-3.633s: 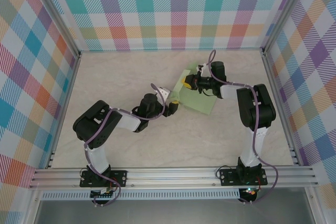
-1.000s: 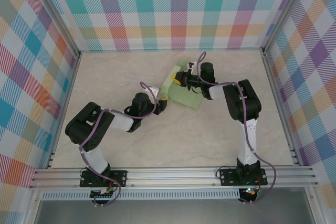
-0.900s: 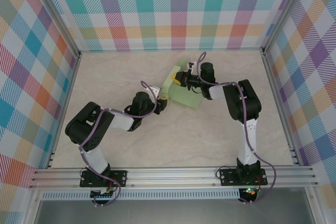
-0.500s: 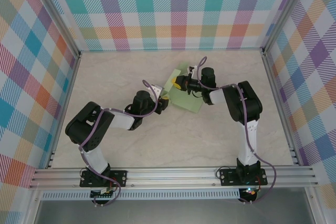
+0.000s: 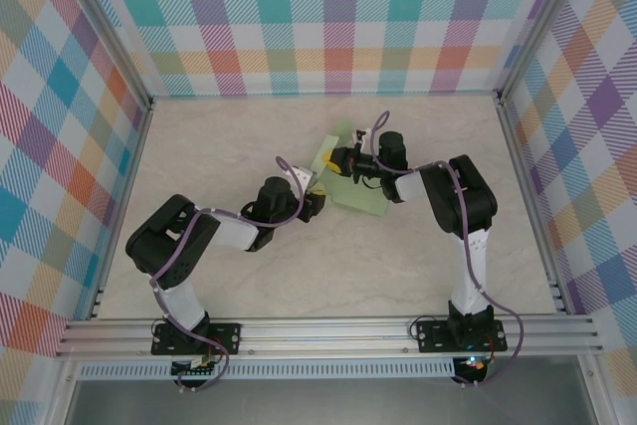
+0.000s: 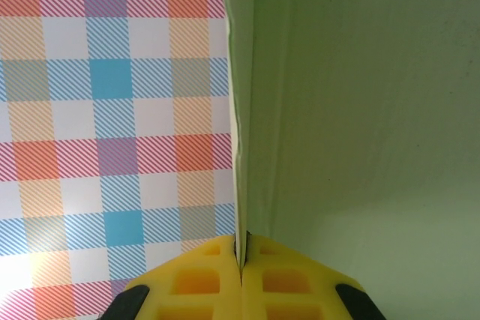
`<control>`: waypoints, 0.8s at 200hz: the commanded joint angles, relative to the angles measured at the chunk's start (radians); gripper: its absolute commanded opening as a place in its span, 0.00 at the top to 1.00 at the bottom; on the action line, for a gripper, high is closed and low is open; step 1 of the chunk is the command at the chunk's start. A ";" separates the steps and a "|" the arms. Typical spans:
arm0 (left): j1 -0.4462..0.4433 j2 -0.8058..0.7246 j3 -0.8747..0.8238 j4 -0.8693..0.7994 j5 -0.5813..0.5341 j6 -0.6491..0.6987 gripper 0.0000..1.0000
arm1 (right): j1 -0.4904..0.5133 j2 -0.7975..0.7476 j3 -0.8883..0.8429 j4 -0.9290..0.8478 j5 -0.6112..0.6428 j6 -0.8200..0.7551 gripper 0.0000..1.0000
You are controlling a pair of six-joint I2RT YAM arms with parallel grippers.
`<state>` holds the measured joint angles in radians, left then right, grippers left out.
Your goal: Fold the paper box
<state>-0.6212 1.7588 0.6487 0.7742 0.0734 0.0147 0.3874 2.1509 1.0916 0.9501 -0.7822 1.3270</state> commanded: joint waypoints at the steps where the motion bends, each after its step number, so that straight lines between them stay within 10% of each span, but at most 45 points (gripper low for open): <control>1: -0.023 0.006 -0.013 0.070 0.039 -0.046 0.47 | 0.031 -0.026 -0.018 0.025 -0.011 0.004 1.00; 160: 0.037 -0.160 -0.004 -0.143 -0.132 0.048 0.50 | 0.068 0.061 0.168 0.242 0.088 0.202 0.95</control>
<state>-0.6186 1.6661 0.6365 0.7109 -0.0528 -0.0063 0.4324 2.1632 1.1725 1.0966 -0.7334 1.4811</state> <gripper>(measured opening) 0.504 0.056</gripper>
